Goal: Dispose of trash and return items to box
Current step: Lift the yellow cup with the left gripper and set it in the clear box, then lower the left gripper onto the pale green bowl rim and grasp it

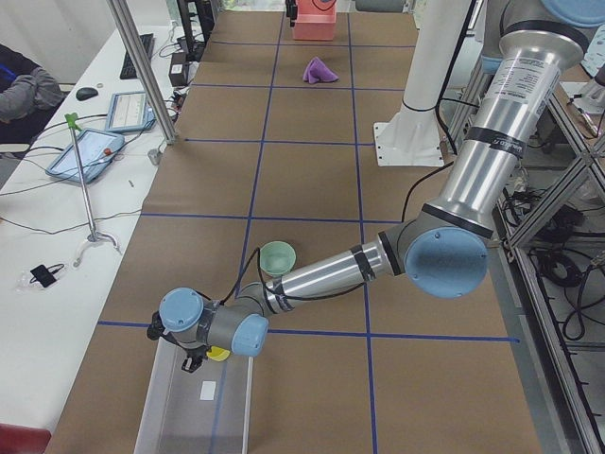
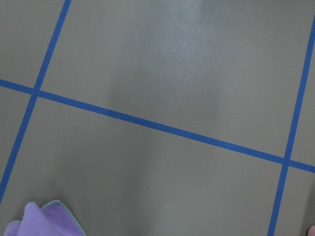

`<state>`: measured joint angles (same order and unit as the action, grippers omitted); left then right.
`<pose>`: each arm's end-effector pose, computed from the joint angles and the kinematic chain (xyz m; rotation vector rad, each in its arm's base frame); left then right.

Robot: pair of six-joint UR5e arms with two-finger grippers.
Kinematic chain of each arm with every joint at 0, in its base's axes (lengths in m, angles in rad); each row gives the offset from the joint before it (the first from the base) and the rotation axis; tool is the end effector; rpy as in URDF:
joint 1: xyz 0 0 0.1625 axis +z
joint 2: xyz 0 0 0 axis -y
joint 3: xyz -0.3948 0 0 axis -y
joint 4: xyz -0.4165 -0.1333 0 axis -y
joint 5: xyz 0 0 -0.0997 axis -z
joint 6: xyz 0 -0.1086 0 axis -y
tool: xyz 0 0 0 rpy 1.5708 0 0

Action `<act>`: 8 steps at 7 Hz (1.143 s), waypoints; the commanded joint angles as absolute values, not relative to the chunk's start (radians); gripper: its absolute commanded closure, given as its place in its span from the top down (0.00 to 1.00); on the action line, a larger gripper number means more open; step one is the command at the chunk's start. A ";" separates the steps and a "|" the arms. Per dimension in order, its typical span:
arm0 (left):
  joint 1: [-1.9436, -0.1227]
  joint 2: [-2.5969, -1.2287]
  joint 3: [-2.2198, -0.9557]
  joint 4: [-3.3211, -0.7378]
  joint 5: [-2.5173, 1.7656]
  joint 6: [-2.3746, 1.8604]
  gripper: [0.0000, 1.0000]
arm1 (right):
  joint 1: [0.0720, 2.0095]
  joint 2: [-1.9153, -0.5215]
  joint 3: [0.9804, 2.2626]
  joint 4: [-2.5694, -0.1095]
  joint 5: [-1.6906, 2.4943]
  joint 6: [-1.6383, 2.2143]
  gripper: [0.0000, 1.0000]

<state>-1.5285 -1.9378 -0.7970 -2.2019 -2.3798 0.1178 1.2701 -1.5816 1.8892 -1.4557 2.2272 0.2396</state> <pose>-0.0277 -0.6398 0.7467 0.2427 0.7988 0.2414 -0.0897 -0.5155 0.4687 0.2202 -0.7323 -0.1968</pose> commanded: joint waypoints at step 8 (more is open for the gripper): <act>-1.226 -1.755 -1.628 -1.670 -2.381 -0.230 0.99 | 1.259 -1.572 1.890 -1.454 2.227 0.288 1.00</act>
<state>-1.3197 -1.8132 -1.6157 -1.5918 -2.3951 -0.2101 1.2626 -1.5733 1.8903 -1.4543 2.2299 0.2866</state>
